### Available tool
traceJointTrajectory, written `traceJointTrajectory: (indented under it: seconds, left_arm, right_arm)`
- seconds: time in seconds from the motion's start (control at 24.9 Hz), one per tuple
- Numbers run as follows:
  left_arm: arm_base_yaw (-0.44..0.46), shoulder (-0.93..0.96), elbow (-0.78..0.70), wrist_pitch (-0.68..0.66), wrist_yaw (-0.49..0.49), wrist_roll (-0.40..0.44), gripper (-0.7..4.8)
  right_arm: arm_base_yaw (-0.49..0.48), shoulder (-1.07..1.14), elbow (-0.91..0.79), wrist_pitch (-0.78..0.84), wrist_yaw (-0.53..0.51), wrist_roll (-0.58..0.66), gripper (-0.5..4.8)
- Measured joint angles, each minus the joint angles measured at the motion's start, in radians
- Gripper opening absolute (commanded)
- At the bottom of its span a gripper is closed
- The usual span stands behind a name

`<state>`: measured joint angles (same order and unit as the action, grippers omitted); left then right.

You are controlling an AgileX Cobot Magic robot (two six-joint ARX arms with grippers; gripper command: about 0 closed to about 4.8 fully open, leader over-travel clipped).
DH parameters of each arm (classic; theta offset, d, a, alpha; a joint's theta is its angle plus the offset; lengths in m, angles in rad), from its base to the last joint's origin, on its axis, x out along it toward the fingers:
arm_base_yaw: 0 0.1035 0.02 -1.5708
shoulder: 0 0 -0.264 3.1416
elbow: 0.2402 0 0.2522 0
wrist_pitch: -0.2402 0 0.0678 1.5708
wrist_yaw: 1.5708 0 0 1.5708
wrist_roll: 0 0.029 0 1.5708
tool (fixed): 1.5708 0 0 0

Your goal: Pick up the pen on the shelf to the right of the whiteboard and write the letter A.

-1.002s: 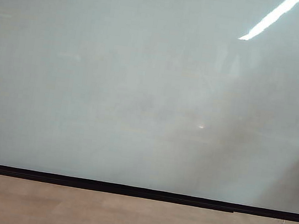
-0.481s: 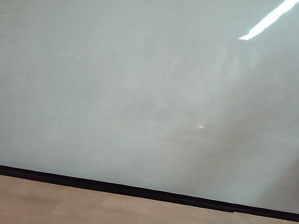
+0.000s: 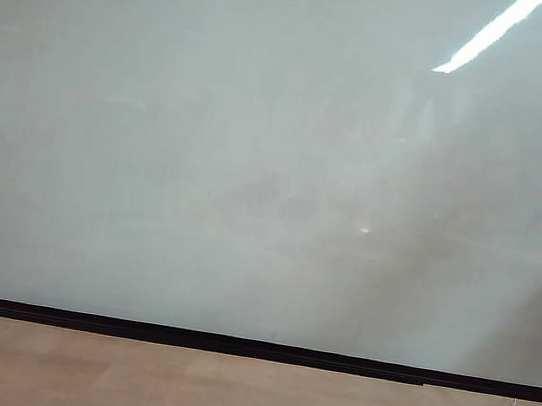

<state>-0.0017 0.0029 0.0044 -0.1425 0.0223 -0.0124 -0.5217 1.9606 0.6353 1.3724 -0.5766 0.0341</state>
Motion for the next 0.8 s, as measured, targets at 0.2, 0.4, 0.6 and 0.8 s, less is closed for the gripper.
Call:
traceJointTrajectory:
  seconds: [0.2,0.4,0.6,0.8]
  left_arm:
    - [0.000,0.000,0.000,0.000,0.000,0.000,-0.05]
    - [0.000,0.000,0.000,0.000,0.000,0.000,-0.04]
    - [0.000,0.000,0.000,0.000,0.000,0.000,-0.05]
    - [0.000,0.000,0.000,0.000,0.000,0.000,-0.04]
  right_arm:
    - [0.000,0.000,0.000,0.000,0.000,0.000,1.97]
    - [0.001,0.000,0.000,-0.001,0.000,0.005,1.52]
    - [0.006,0.000,0.000,-0.001,0.000,0.006,1.46]
    - [0.013,0.000,0.000,-0.001,0.000,0.007,1.33]
